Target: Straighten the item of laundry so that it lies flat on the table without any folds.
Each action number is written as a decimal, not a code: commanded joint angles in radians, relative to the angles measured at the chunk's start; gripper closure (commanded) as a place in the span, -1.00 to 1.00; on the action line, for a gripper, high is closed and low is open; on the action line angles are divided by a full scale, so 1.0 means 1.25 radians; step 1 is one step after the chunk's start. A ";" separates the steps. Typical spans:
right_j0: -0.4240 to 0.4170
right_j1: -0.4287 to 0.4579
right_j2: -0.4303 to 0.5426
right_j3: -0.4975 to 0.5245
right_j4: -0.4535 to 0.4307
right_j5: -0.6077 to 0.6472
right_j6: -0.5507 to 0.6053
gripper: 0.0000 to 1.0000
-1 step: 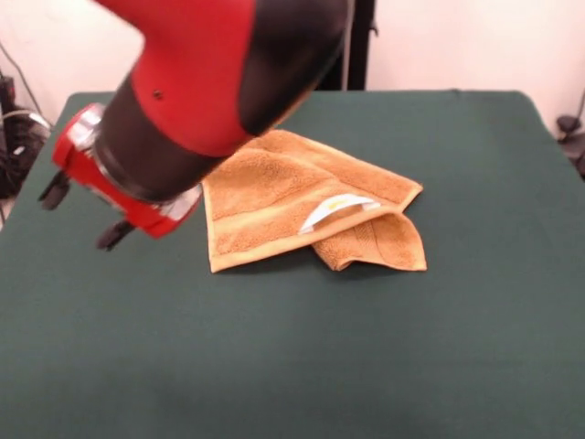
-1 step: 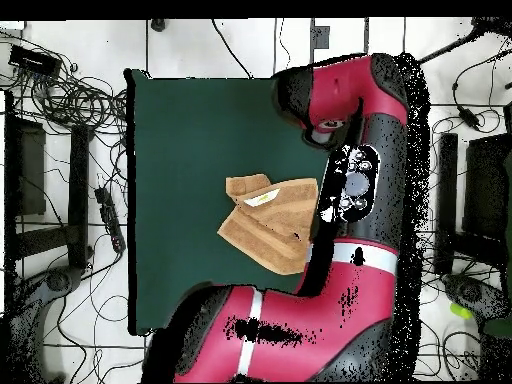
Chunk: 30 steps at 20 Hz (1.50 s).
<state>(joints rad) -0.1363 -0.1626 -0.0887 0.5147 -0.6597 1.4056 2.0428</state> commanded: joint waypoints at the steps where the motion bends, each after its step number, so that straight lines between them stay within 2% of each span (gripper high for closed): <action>1: 0.048 -0.016 -0.020 -0.001 0.043 0.130 0.279 -1.00; 8: 0.073 0.059 0.006 -0.113 0.066 0.216 0.330 -1.00; 12: 0.081 0.100 0.038 -0.161 0.089 0.233 0.375 -1.00; 20: 0.094 0.124 0.056 -0.174 0.142 0.226 0.423 -1.00; 30: 0.091 0.158 0.028 -0.191 0.167 0.195 0.435 -1.00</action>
<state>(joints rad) -0.0598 -0.0014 -0.1195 0.2475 -0.4936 1.6122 2.3081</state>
